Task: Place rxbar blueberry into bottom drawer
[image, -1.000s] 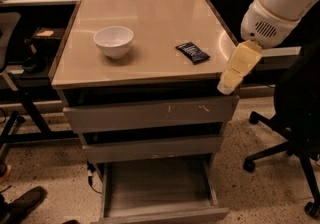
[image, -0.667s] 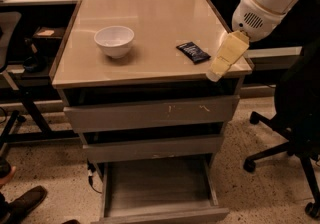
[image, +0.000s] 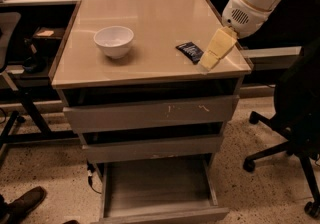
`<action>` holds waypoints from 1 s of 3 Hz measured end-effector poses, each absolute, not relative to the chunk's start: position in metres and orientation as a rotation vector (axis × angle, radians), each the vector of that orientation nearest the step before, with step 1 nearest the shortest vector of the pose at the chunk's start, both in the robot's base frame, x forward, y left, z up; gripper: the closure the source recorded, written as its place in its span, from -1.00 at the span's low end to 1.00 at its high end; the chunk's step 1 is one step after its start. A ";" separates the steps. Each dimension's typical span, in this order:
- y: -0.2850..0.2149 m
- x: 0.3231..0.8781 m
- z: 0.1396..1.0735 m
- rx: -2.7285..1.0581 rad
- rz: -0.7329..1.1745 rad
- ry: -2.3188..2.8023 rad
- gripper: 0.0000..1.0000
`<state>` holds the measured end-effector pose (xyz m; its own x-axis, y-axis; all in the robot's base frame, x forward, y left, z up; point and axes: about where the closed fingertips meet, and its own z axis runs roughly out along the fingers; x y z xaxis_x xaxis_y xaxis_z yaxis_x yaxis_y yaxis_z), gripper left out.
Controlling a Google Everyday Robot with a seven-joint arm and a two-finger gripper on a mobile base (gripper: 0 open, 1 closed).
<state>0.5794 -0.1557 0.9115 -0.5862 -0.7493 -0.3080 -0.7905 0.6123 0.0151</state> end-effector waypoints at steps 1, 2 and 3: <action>-0.143 0.589 0.908 -1.253 0.240 2.561 -1.00; -0.132 0.611 0.904 -1.192 0.266 2.585 -1.00; -0.131 0.633 0.898 -1.125 0.282 2.613 -1.00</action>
Offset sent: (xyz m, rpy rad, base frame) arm 0.0567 0.0328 -0.0060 0.0621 0.0307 -0.0993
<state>0.6334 -0.1306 0.8975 -0.6567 -0.6777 -0.3308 -0.7327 0.6772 0.0672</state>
